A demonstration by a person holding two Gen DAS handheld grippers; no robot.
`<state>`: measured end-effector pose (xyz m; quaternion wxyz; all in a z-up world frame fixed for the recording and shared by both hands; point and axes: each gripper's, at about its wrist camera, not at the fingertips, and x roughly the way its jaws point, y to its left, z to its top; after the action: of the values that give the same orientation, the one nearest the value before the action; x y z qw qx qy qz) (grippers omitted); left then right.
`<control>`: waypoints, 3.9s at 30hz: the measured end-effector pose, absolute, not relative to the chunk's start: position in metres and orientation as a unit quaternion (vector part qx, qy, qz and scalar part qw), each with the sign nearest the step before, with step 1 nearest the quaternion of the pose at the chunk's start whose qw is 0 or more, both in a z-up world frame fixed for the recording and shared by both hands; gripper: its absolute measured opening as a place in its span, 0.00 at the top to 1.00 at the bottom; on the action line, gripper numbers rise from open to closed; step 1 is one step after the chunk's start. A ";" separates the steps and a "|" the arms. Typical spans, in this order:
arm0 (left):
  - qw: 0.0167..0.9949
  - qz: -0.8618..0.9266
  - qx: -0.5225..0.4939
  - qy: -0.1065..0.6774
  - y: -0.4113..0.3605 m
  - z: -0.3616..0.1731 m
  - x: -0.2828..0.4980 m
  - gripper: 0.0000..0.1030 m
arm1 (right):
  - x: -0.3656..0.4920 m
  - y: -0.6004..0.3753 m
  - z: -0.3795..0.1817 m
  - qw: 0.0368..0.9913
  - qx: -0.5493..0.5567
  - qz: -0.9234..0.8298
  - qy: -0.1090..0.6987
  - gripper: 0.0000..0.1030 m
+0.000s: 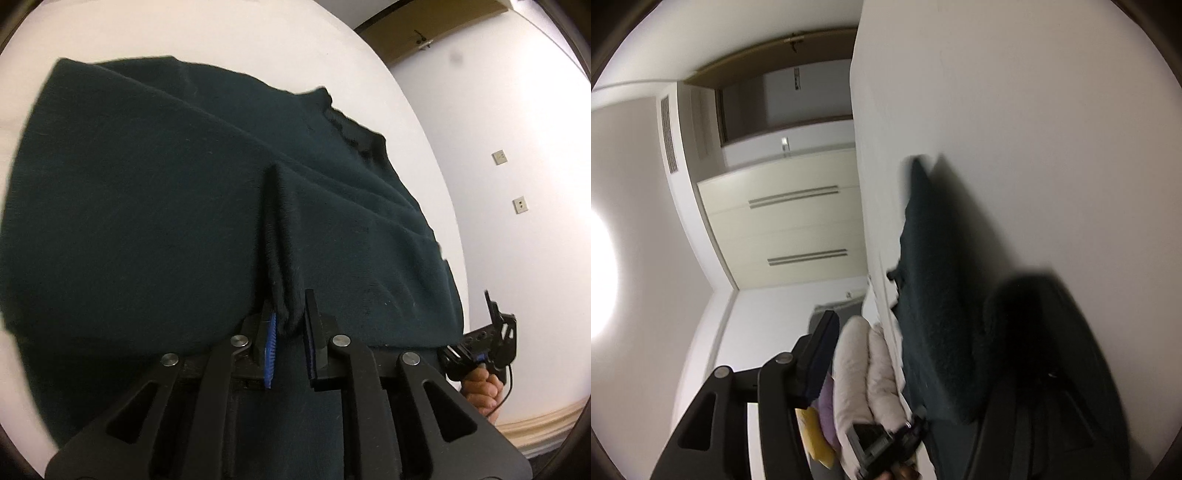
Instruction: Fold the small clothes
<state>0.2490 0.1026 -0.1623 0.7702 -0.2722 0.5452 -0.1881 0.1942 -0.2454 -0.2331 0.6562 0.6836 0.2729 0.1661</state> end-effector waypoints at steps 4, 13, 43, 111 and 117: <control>0.775 -0.186 -0.282 0.534 0.110 -0.163 0.249 0.87 | 0.221 -0.244 -0.227 0.684 0.645 0.177 0.291 0.32; 0.785 -0.238 -0.355 0.449 0.133 -0.155 0.243 0.87 | 0.261 -0.262 -0.213 0.725 0.606 0.181 0.272 0.33; 0.873 -0.199 -0.247 0.371 0.097 -0.116 0.206 0.87 | 0.307 -0.242 -0.096 0.818 0.304 0.205 0.442 0.05; 0.847 -0.200 -0.263 0.416 0.132 -0.144 0.201 0.87 | 0.404 -0.190 -0.126 0.821 -0.157 0.102 0.540 0.97; 0.847 -0.198 -0.257 0.421 0.129 -0.151 0.204 0.87 | 0.430 -0.219 -0.148 0.832 -0.126 0.055 0.537 1.00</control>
<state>0.2038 0.1292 -0.1507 0.8474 -0.2570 0.4206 -0.1975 0.4303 -0.2194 -0.1478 0.8322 -0.1265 0.5370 0.0549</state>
